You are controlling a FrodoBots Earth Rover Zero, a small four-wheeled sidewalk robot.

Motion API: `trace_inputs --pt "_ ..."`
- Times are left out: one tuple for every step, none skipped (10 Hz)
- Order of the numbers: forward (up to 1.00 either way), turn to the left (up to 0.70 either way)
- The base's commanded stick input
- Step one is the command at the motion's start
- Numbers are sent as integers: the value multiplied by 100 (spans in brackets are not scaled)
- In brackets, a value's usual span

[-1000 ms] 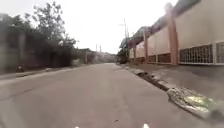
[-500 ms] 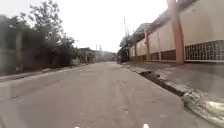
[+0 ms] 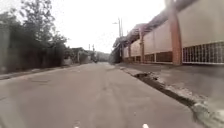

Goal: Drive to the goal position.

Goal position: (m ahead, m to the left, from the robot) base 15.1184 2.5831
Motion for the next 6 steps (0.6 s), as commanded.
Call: trace_inputs --pt "70 0" --pt "70 2" --pt "70 8" --pt "70 9" --pt "70 8" --pt "70 4"
